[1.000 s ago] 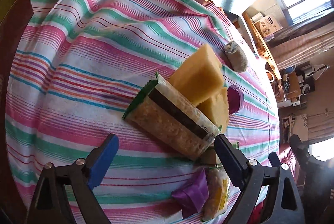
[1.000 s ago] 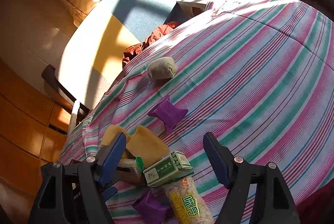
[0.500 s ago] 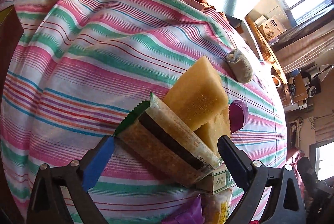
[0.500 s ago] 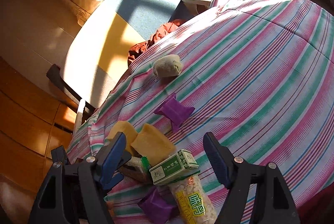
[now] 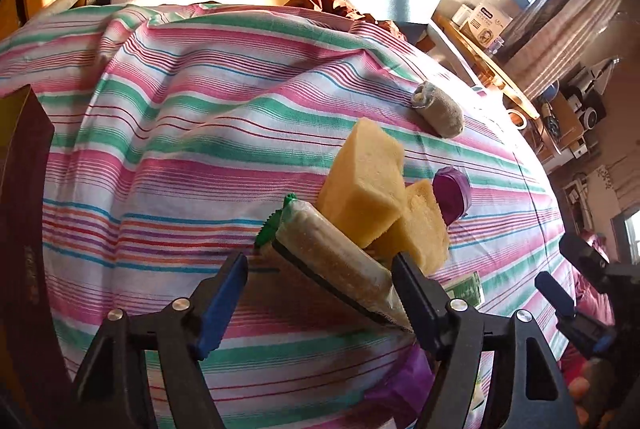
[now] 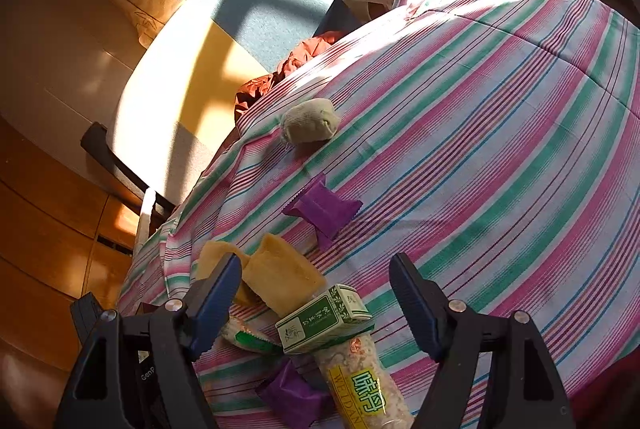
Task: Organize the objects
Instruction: 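Move both tools back toward the remaining packages on the cloth, then grasp the WEIDAN cracker packet with the left tool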
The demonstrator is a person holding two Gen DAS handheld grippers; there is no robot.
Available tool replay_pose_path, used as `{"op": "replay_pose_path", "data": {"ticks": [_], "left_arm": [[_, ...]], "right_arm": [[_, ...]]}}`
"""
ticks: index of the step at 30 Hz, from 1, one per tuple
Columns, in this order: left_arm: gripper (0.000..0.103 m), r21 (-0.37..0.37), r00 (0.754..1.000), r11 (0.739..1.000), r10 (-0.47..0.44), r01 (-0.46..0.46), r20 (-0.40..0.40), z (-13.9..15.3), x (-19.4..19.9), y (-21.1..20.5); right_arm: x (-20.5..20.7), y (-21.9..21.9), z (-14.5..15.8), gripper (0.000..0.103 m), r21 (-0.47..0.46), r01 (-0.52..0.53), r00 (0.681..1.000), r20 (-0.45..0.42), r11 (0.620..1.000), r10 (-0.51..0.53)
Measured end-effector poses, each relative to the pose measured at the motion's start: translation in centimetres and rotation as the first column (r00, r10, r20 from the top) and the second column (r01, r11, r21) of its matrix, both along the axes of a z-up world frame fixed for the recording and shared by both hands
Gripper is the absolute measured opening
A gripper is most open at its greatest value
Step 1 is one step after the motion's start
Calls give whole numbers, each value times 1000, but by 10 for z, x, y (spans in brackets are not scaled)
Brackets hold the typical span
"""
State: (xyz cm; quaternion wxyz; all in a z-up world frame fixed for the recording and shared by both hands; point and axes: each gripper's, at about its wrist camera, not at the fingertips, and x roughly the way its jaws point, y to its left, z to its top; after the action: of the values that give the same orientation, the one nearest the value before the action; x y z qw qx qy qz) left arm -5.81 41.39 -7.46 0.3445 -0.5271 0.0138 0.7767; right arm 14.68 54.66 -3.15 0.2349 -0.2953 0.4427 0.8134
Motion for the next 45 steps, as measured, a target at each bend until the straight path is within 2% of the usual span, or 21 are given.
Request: {"op": "replay_pose_path", "data": {"ticks": [5, 12, 15, 19, 22, 25, 30, 32, 35, 40, 45], "left_arm": [[73, -34, 1000, 999, 5, -5, 12, -4, 4, -23], [75, -19, 988, 998, 67, -65, 136, -16, 10, -51], [78, -14, 976, 995, 96, -96, 197, -17, 11, -49], [80, -37, 970, 992, 126, -121, 207, -15, 12, -32], [83, -74, 972, 989, 136, -124, 193, -18, 9, -15], [83, -112, 983, 987, 126, -112, 133, -18, 9, 1], [82, -183, 1000, 983, 30, -29, 7, -22, 15, 19], [73, -205, 999, 979, -19, 10, -41, -23, 19, 18], [65, -196, 995, 979, -63, 48, -71, -22, 21, 10], [58, -183, 994, 981, -79, 65, -73, -21, 20, 2], [45, -176, 990, 979, -120, 105, -80, -20, 23, -12]], "right_arm": [[1, 1, -1, 78, 2, 13, 1000, 13, 1000, -13], [2, 1, -3, 78, 9, 23, 999, 31, 1000, -23], [1, 0, -2, 78, 12, 23, 999, 37, 1000, -23], [1, 0, -3, 78, 10, 20, 999, 37, 1000, -20], [1, 0, -3, 78, 5, 16, 999, 31, 1000, -16], [1, 0, -3, 78, -2, 11, 1000, 25, 1000, -11], [-2, 0, -3, 78, -5, -13, 1000, 20, 1000, 13], [-3, -1, -2, 78, -3, -24, 1000, 17, 1000, 24], [-6, -3, -1, 78, 3, -39, 999, 22, 999, 39], [-7, -5, -2, 78, 9, -42, 998, 37, 999, 41], [-10, -6, -3, 76, 3, -64, 998, 27, 998, 64]]}}
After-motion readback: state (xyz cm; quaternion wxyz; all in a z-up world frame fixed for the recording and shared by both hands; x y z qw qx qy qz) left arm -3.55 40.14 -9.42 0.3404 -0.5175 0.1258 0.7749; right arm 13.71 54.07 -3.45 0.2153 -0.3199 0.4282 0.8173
